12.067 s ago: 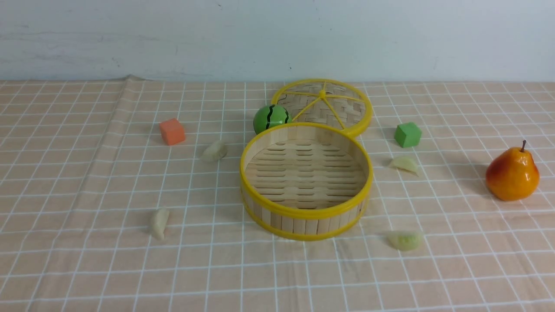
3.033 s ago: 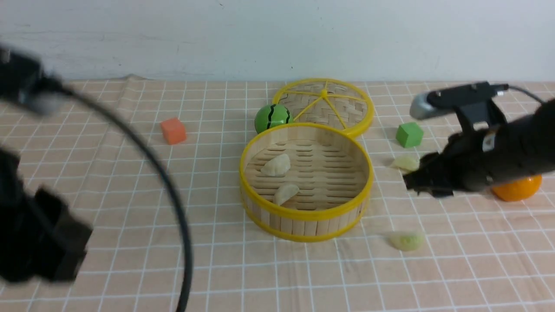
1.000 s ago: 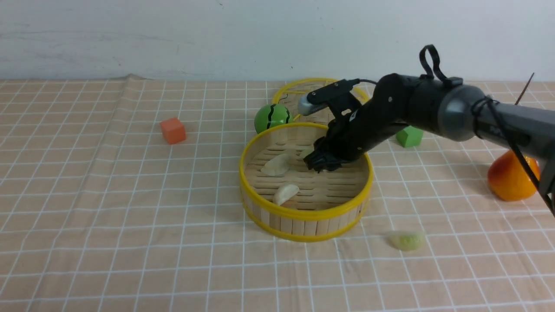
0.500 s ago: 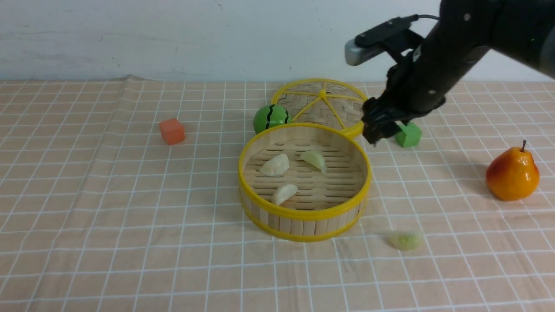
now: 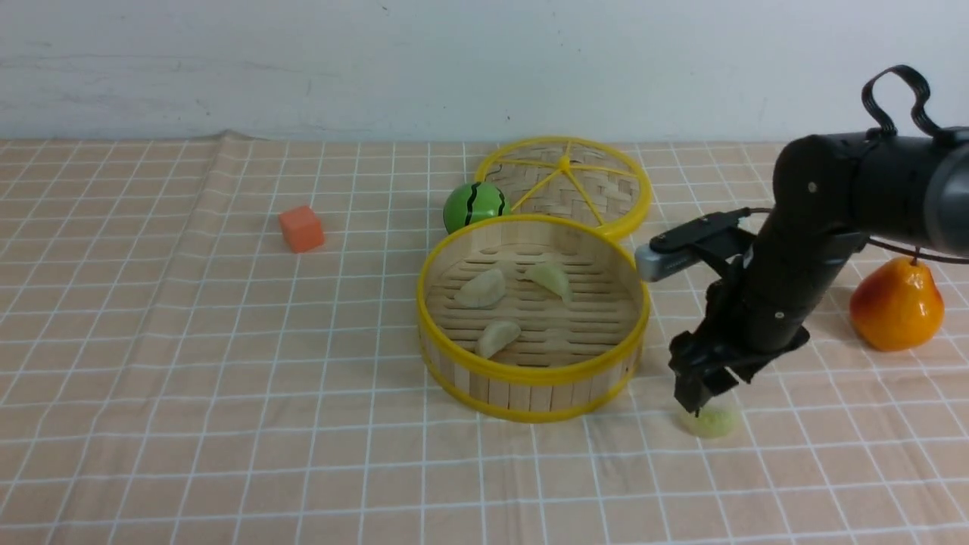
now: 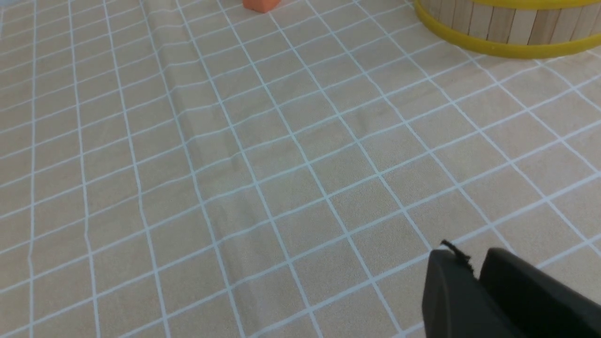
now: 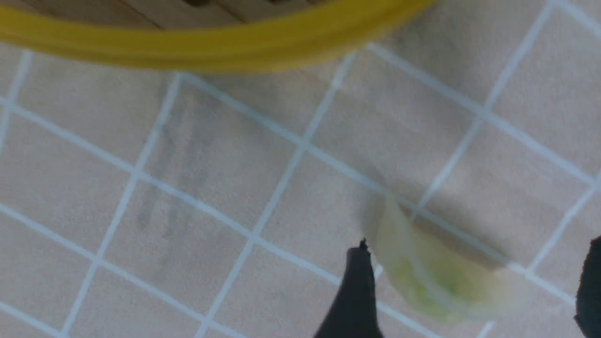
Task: Put the dumplings into the steamer on the table with the brown tablecloth.
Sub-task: 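Reach for and grasp a dumpling lying on the table beside the steamer, then place the dumpling in the bamboo steamer basket with the right gripper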
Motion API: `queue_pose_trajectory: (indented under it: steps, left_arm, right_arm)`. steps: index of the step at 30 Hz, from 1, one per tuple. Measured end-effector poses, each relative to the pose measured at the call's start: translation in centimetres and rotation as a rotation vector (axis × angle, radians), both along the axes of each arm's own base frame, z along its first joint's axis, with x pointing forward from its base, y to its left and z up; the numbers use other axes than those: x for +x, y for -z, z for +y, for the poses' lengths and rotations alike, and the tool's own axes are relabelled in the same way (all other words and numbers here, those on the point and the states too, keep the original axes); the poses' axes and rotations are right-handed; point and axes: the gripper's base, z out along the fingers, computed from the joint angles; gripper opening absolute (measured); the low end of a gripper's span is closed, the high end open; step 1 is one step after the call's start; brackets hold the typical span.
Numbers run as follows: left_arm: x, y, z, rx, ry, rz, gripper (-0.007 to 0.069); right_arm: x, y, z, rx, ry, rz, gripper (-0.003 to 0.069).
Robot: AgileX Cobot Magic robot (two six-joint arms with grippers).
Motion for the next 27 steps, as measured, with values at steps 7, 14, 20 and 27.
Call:
queue_pose_trajectory:
  steps: [7,14,20,27]
  left_arm:
    - [0.0,0.0,0.0,0.0,0.0,0.0,0.0091]
    - [0.0,0.0,0.0,0.0,0.0,0.0,0.0091]
    - [0.0,0.0,0.0,0.0,-0.001,0.001,0.0092]
    - [0.0,0.0,0.0,-0.001,0.0,0.0,0.0099]
  right_arm:
    - [-0.3,3.3,0.3,-0.006,-0.033,0.154,0.0514]
    - [-1.0,2.8,0.4,-0.007,-0.014,0.295,0.0192]
    - [0.0,0.2,1.2,0.055,0.029,0.283,0.0182]
    - [0.0,-4.5,5.1,0.324,-0.072,0.173,0.0182]
